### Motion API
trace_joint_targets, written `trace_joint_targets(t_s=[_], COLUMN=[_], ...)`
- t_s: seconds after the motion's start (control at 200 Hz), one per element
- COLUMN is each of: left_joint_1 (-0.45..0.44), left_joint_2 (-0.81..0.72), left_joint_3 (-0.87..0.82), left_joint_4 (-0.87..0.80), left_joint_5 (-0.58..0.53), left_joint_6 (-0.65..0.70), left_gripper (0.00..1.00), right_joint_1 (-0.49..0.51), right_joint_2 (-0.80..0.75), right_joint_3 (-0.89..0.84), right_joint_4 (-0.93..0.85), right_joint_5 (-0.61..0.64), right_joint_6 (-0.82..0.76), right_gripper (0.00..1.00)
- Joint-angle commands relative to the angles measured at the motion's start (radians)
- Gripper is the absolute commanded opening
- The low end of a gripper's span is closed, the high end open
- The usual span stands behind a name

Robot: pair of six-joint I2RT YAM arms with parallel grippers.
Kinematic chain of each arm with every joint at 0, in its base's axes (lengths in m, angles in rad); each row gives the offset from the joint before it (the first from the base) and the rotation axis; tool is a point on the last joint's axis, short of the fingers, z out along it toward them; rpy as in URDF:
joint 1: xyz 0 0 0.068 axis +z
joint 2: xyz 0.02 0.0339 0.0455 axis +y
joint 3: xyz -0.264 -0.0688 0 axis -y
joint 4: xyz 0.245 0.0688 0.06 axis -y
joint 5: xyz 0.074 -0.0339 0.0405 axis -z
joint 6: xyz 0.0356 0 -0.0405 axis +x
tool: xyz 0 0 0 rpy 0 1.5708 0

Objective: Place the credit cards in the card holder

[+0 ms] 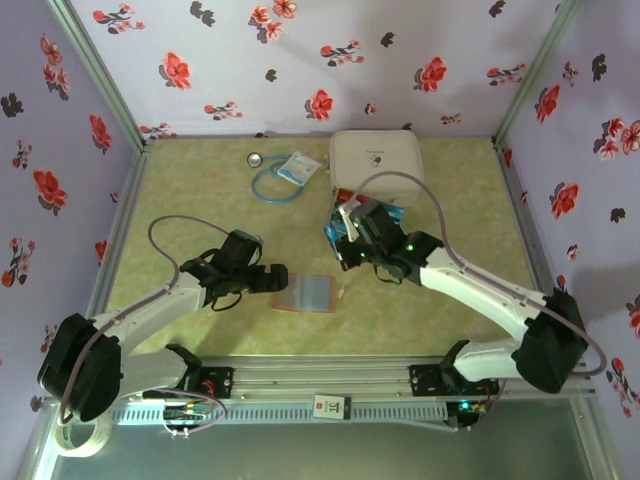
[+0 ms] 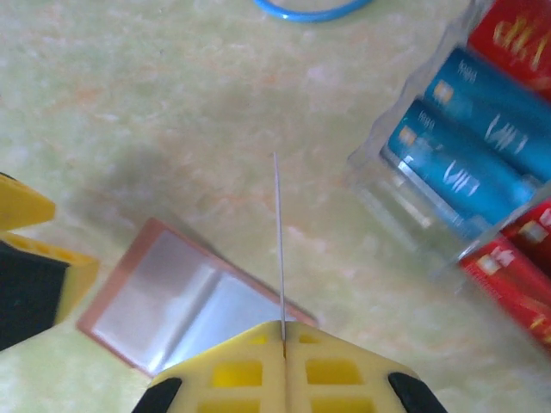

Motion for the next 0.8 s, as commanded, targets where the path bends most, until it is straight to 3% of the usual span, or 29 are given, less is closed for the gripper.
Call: trace_joint_targets(t_s=[0.0,0.415,0.795], left_joint_1=[-0.004,-0.122,-0.230], left_joint_2=[-0.025,0.074,0.189], left_joint_3=[-0.026,-0.043,-0.025], left_joint_4=[-0.016,0.127,0.255], left_joint_5=[-0.018,-0.019,-0.046], left_joint_6=[-0.005,-0.143,-0.241], left_gripper=[1.00,1.00,1.00], right_joint_1=[0.002,0.002,0.002], right_joint_2=[-0.063,-0.130,-0.165], right_joint_3=[-0.118,-0.303,-0.372], right_joint_4=[0.165,0.249,0.191], right_joint_5=[-0.068,-0.107,-0.093], right_joint_6=[0.222,0.303,0.284], right_gripper=[0.00,0.00,0.00])
